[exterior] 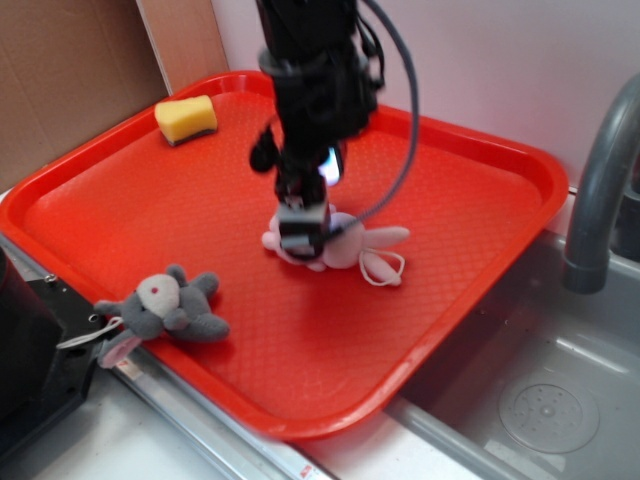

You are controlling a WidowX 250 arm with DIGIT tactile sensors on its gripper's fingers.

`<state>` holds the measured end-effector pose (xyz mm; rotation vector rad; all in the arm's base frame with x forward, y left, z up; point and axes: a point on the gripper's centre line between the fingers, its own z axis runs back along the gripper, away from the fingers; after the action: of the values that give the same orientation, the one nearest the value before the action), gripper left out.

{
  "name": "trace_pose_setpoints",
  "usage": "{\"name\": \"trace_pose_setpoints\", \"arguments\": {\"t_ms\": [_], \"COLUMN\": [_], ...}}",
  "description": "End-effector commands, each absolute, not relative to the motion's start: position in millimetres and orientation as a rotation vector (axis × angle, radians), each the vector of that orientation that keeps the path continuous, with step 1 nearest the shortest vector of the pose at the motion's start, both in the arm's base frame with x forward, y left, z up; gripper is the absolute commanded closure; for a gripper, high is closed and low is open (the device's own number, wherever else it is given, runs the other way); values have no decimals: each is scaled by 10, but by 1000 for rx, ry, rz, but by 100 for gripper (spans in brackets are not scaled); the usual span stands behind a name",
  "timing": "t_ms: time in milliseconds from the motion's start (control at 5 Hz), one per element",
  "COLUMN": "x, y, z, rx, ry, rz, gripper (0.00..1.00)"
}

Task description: Grab the pink bunny.

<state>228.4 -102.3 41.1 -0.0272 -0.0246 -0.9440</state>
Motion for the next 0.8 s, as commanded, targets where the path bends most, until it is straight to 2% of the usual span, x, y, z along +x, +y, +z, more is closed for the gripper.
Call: {"name": "trace_pose_setpoints", "arguments": {"t_ms": [0, 200, 400, 600], "x": [2247, 2242, 2186, 2202], "y": [-1272, -1269, -1198, -870], "z": [351, 347, 415, 809], "rx": [-17, 18, 15, 1], "ry": [5, 35, 42, 62], "rz": [-974, -953, -898, -661], "gripper": [11, 100, 100, 100]}}
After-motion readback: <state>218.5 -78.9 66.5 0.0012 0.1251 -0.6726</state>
